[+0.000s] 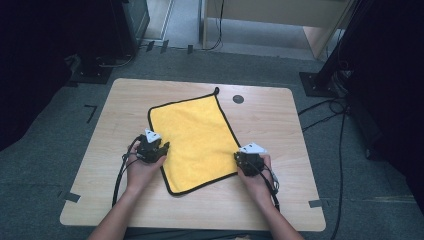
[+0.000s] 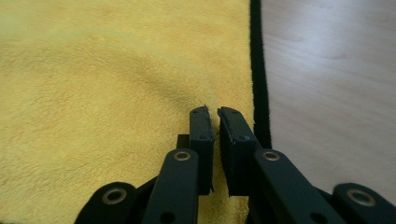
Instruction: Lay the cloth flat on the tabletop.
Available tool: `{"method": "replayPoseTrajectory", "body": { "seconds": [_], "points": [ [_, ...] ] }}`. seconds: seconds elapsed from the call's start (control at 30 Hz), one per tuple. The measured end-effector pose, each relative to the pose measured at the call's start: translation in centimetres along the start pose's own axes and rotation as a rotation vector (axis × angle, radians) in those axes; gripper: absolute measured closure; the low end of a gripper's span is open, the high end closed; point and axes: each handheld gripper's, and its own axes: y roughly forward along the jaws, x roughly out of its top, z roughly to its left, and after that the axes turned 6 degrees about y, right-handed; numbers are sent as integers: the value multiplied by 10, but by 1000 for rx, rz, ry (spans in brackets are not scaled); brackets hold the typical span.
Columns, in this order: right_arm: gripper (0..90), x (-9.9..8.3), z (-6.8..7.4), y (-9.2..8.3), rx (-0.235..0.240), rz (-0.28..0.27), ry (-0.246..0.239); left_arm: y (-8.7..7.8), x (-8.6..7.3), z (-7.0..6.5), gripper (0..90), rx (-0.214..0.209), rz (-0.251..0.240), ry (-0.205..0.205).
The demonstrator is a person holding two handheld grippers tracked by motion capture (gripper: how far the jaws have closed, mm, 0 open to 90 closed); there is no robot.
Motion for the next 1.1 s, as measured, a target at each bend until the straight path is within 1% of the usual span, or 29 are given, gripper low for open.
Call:
{"method": "replayPoseTrajectory", "body": {
  "seconds": [0.03, 0.1, 0.13, 0.17, 0.2, 0.23, 0.27, 0.3, 0.33, 0.37, 0.4, 0.43, 0.47, 0.5, 0.53, 0.57, 0.6, 0.63, 0.67, 0.7, 0.73, 0.77, 0.8, 0.83, 0.9, 0.93, 0.97, 1.03, 1.1],
  "points": [
    [851, 2, -5, 2, -32, -4, -15, -1, 0, -2, 639, -8, 0, 10],
    [853, 6, -18, 8, -35, -13, 17, -2, -1, -9, 638, -35, -6, 24],
    [850, 9, -24, 11, -57, -11, 18, -2, -1, -13, 637, -59, -8, 38],
    [842, 11, -29, 14, -80, -19, 38, -3, -1, -17, 637, -85, -10, 52],
    [778, 14, -40, 20, -125, -40, 54, -3, -1, -20, 633, -108, -10, 70],
    [778, 14, -40, 20, -125, -40, 54, -4, -1, -23, 633, -132, -11, 89],
    [733, 16, -45, 23, -147, -52, 62, -4, -1, -26, 627, -143, -14, 108],
    [652, 16, -51, 24, -150, -68, 123, -4, -1, -25, 613, -144, -14, 112],
    [652, 16, -51, 24, -150, -68, 123, -4, 0, -22, 613, -150, -19, 98],
    [622, 16, -51, 22, -153, -73, 142, -3, 2, -18, 596, -146, -29, 69],
    [599, 16, -49, 18, -162, -80, 137, -3, 3, -13, 567, -114, -43, 43],
    [576, 15, -41, 7, -159, -116, 124, -3, 4, -6, 541, -71, -57, 15],
    [576, 15, -41, 7, -159, -116, 124, -1, 6, 2, 541, -38, -68, -30],
    [558, 16, -36, 1, -135, -126, 132, 0, 8, 11, 529, -4, -71, -67],
    [539, 17, -31, -4, -103, -124, 148, 2, 10, 17, 516, 33, -78, -90],
    [520, 17, -25, -9, -67, -116, 157, 5, 11, 22, 506, 66, -89, -103],
    [498, 15, -19, -12, -44, -91, 151, 8, 13, 26, 492, 87, -86, -103],
    [484, 9, -8, -15, -10, -50, 149, 16, 16, 30, 484, 97, -69, -93],
    [484, 9, -8, -15, -10, -50, 149, 16, 16, 30, 481, 97, -69, -93],
    [477, 1, -2, -13, -7, -10, 129, 20, 18, 29, 482, 94, -51, -71],
    [477, 1, -2, -13, -7, -10, 129, 23, 20, 27, 482, 92, -27, -47],
    [475, -2, -1, -10, -10, 5, 123, 26, 22, 25, 485, 86, -14, -21],
    [467, -4, -2, -7, -16, 20, 116, 28, 24, 22, 492, 71, -7, 0],
    [472, -6, -3, -5, -14, 11, 122, 30, 25, 19, 503, 62, 8, 18],
    [484, -3, -6, -4, -14, 14, 130, 30, 26, 16, 529, 69, 8, 37],
    [484, -2, -7, -3, -18, 15, 118, 30, 25, 16, 547, 61, 8, 31],
    [487, 0, -10, 1, -22, 12, 112, 29, 24, 18, 571, 43, 5, 20],
    [501, 2, -13, 3, -24, 8, 122, 27, 23, 18, 588, 39, 6, 28],
    [517, 4, -18, 6, -36, -4, 134, 23, 19, 14, 623, 56, 5, 55]
  ]
}}
